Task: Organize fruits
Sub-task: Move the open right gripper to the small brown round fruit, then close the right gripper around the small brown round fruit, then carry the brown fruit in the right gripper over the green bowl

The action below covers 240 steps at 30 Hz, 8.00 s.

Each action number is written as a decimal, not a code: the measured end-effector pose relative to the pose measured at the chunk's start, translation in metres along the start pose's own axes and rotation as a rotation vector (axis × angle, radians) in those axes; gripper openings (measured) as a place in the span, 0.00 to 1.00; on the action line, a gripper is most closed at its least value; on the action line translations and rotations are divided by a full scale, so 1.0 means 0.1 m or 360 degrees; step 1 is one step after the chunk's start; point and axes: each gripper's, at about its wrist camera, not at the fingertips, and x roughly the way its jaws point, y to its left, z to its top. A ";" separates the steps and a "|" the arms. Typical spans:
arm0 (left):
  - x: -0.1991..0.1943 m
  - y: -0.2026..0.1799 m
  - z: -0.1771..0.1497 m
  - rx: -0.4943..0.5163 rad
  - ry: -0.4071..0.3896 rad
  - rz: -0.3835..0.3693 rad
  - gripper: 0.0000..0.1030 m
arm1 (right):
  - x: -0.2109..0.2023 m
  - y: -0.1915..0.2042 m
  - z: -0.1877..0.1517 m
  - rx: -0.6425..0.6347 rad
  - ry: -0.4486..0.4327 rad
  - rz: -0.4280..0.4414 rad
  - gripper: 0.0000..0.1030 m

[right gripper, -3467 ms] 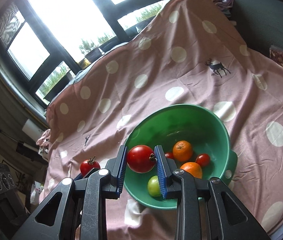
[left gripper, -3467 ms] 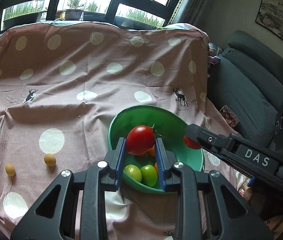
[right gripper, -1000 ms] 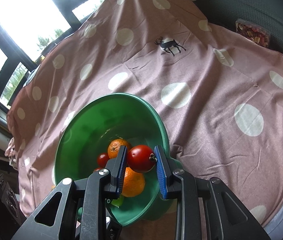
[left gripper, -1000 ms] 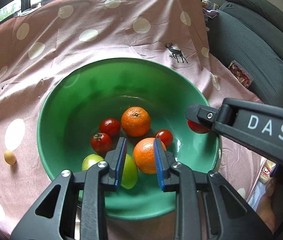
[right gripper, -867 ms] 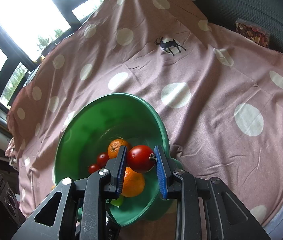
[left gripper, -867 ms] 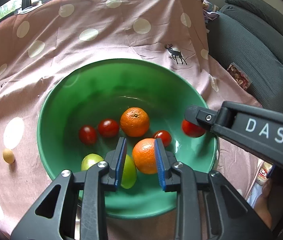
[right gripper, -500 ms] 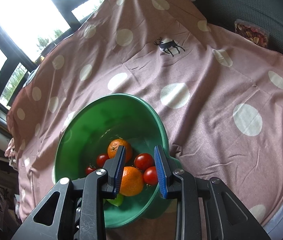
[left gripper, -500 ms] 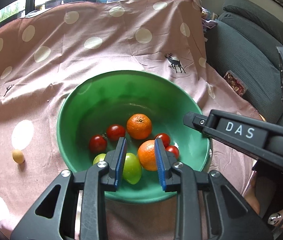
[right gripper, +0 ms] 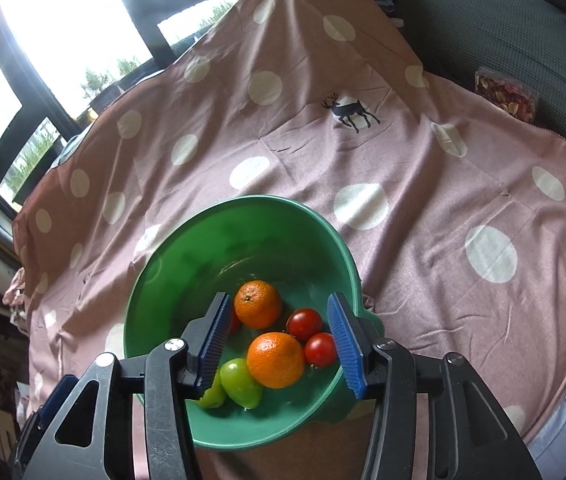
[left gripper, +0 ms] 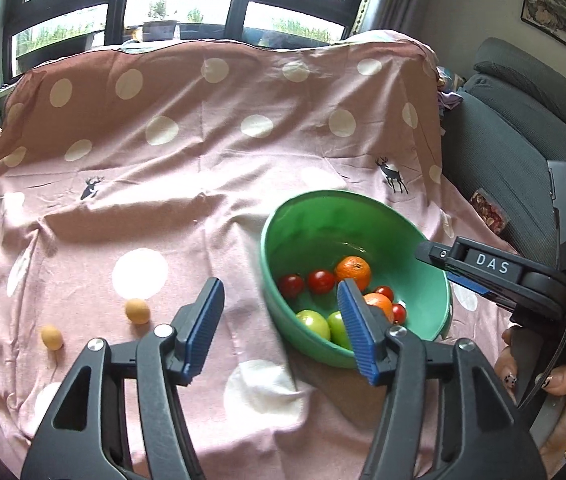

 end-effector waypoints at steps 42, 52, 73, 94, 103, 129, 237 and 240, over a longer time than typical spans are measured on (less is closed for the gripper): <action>-0.03 2.13 -0.33 -0.0484 0.0114 0.0301 0.74 | 0.27 1.72 -0.74 -0.0484 0.0152 0.0563 0.73; 0.17 2.08 -0.36 -0.0423 0.0202 0.0287 0.66 | 0.85 2.03 -0.86 -0.0593 0.0325 0.0495 0.66; 0.40 2.06 -0.46 -0.0374 0.0328 0.0346 0.48 | 1.22 2.07 -1.04 -0.0658 0.0485 0.0432 0.36; 0.47 1.99 -0.51 -0.0274 0.0330 0.0458 0.27 | 1.24 2.15 -1.13 -0.0758 0.0450 0.0359 0.36; 0.46 1.98 -0.52 -0.0289 0.0335 0.0449 0.27 | 1.23 2.17 -1.16 -0.0816 0.0419 0.0317 0.28; 0.29 1.94 -0.50 -0.0310 0.0265 0.0405 0.27 | 1.08 2.16 -1.16 -0.0838 0.0377 0.0312 0.28; -0.38 -0.13 0.20 0.0078 -0.0249 -0.0062 0.27 | -0.75 0.65 -0.01 -0.0275 -0.0316 0.0387 0.28; -0.28 -0.19 0.23 0.0083 -0.0220 -0.0084 0.27 | -0.78 0.57 0.02 -0.0258 -0.0357 0.0329 0.28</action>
